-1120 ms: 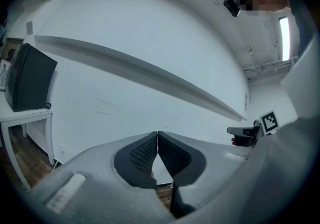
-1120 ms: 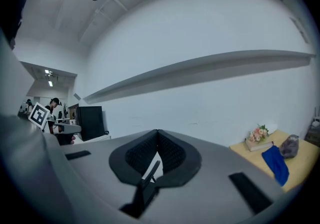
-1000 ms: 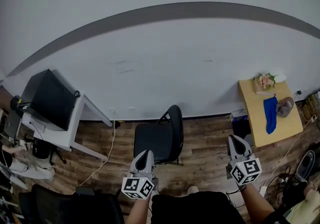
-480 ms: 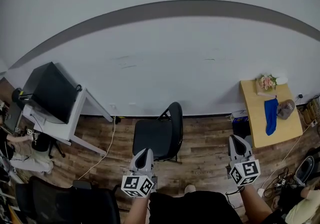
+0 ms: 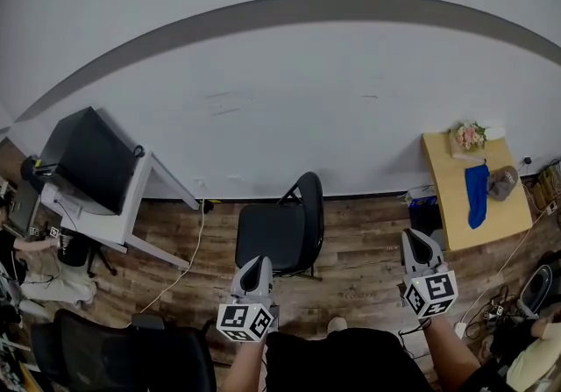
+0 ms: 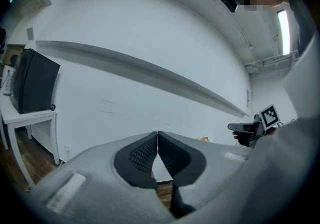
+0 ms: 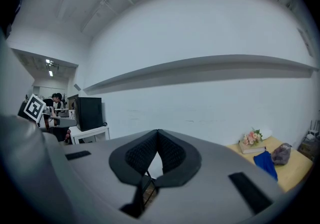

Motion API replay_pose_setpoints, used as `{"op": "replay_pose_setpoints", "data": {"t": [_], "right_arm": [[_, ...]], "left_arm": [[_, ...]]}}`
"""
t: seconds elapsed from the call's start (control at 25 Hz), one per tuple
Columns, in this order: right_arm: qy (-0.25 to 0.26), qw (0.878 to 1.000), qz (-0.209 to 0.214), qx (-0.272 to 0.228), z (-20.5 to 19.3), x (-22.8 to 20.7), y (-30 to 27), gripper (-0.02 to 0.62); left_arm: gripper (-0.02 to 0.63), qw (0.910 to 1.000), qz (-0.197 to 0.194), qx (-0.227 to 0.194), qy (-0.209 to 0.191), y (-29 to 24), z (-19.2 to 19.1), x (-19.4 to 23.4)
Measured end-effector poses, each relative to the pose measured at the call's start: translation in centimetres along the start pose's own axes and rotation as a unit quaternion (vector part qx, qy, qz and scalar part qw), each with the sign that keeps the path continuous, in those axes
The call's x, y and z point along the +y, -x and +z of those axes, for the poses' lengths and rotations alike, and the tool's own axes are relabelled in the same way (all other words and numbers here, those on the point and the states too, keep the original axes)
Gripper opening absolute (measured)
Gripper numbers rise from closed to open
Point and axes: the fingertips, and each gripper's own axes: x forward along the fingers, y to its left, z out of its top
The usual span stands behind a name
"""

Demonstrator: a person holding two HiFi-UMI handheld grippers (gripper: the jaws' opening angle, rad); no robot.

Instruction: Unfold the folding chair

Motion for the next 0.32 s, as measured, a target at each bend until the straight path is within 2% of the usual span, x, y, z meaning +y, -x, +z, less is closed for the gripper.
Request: {"op": "replay_pose_setpoints", "data": {"t": [0.32], "right_arm": [[0.0, 1.0, 0.003, 0.0, -0.05, 0.84, 0.22, 0.0]], "left_arm": [[0.015, 1.0, -0.006, 0.008, -0.002, -0.11, -0.62, 0.0]]}}
